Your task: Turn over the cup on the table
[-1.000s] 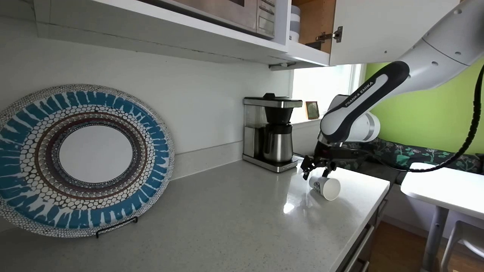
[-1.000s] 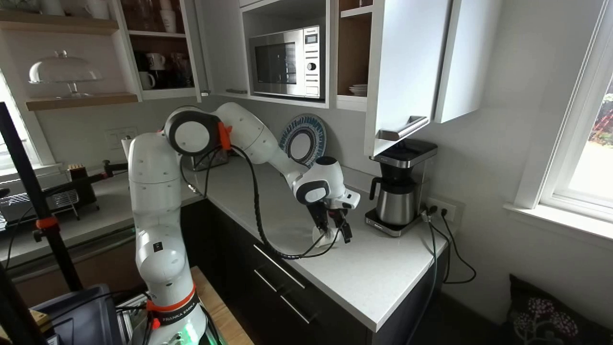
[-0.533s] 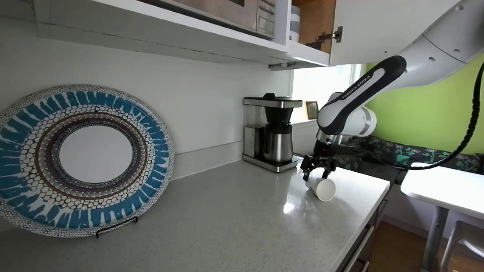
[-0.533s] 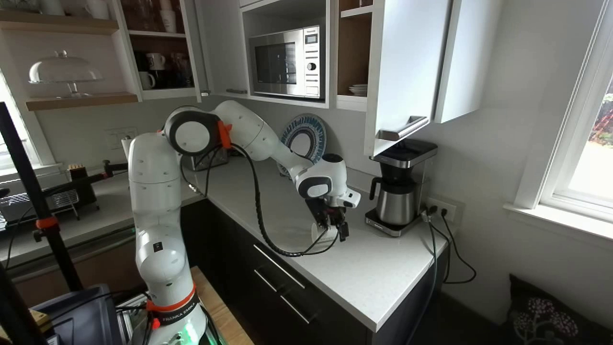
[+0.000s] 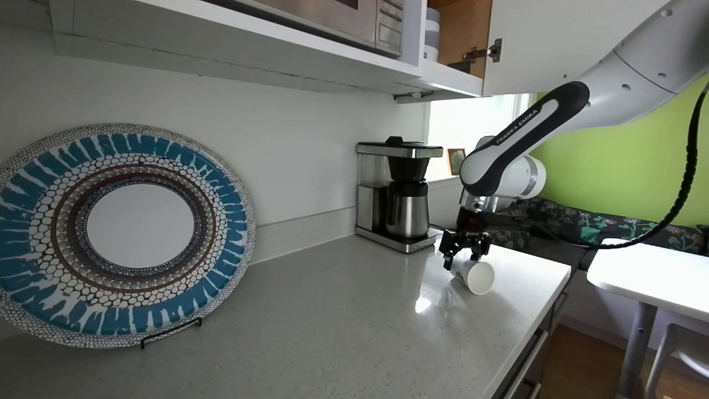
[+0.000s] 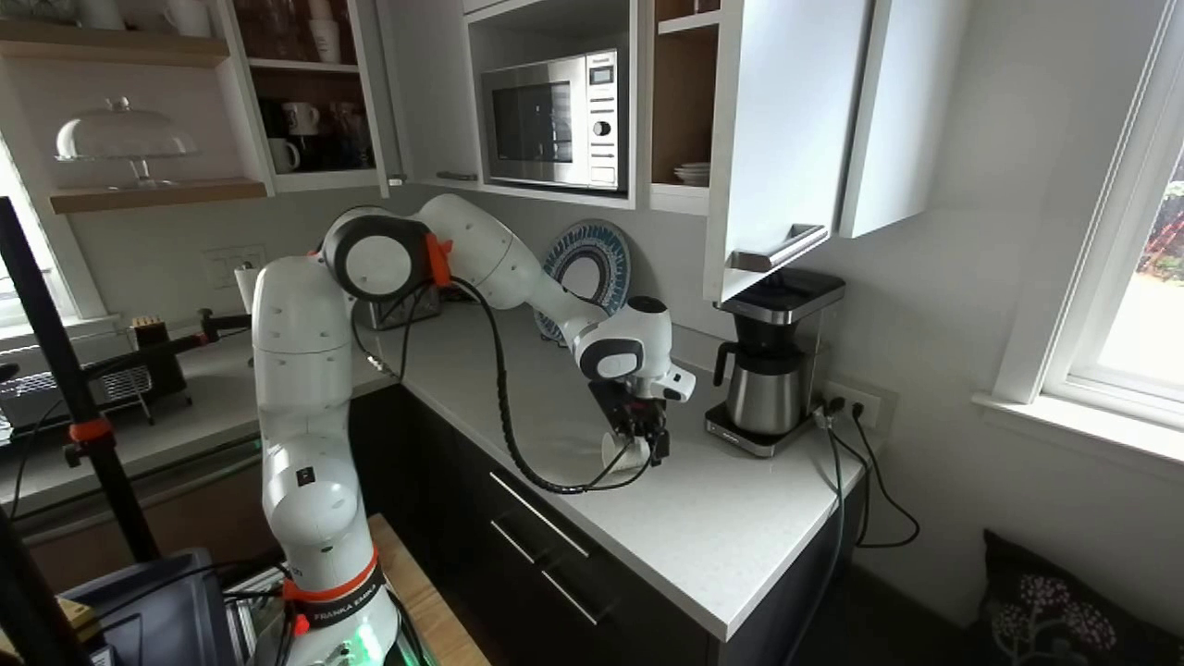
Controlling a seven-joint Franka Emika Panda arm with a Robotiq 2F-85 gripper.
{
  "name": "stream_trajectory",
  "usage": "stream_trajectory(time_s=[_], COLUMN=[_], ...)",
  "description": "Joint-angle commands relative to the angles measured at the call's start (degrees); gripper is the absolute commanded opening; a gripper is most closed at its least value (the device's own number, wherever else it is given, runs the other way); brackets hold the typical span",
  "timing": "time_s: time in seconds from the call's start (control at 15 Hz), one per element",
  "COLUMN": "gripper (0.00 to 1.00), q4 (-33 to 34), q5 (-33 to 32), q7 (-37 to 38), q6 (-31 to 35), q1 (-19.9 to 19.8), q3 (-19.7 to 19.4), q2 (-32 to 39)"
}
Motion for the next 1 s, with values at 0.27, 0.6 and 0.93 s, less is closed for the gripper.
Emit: stream_trajectory(time_s=[0.27,0.6,0.93], gripper=[0.37,0.33,0.33], q4=[1.71,0.77,-1.66], q5=[-0.34,-3.46,-13.77], q7=[0.47,4.02,19.48], q6=[-0.83,-1.09,-0.70], q1=[0.33,0.73,2.62], q3=[-0.31,-1.30,-2.97], q2=[1.73,-0.26,-4.92])
